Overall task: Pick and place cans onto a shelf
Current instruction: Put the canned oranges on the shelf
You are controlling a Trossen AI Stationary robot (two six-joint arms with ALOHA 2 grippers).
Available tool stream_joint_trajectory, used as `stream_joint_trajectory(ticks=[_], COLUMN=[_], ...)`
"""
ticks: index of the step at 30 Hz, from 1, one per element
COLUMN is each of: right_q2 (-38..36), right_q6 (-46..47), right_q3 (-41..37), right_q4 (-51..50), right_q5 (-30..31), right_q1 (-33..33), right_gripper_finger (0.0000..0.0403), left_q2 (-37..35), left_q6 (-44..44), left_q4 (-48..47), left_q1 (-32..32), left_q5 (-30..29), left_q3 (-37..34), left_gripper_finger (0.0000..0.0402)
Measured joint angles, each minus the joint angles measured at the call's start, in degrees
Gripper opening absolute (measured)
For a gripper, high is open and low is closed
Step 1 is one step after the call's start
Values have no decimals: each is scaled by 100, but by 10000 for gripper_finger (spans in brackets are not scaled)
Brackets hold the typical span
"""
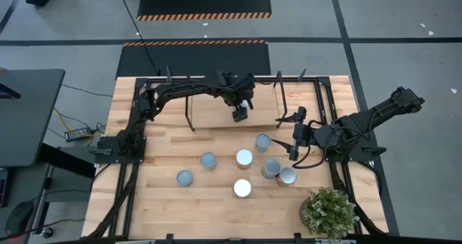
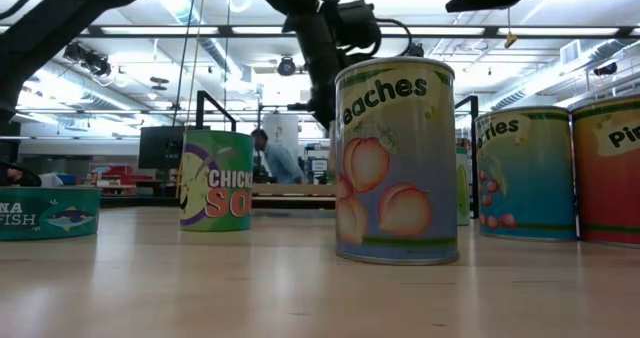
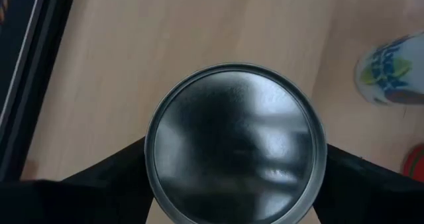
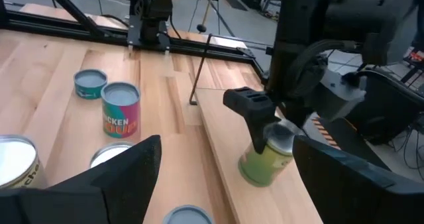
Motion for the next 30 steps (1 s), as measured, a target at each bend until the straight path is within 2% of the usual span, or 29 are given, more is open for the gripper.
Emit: stream_joint_trajectory(ticks=[3, 10, 18, 24, 30], right_q2=[0, 2, 6, 11, 11], right_q6=[30, 57, 57, 121, 158], right_q3=[-2, -2, -2, -2, -2], right_q4=[-29, -62, -65, -126, -216], right_q5=[0, -1, -2, -43, -44], right_q1=[2, 2, 2, 2, 2], right_gripper_finger=[348, 348, 348, 348, 348], left_q2=[15, 45, -78, -122, -337], left_q6=[149, 364, 885, 1451, 1797], left_q4=[7, 59, 486, 965, 755], left_q1=[-8, -27, -56, -234, -413], left_q5=[11, 354, 226, -553, -695], left_q3=[0, 0, 0, 7, 187], left_gripper_finger=[332, 394, 392, 392, 392])
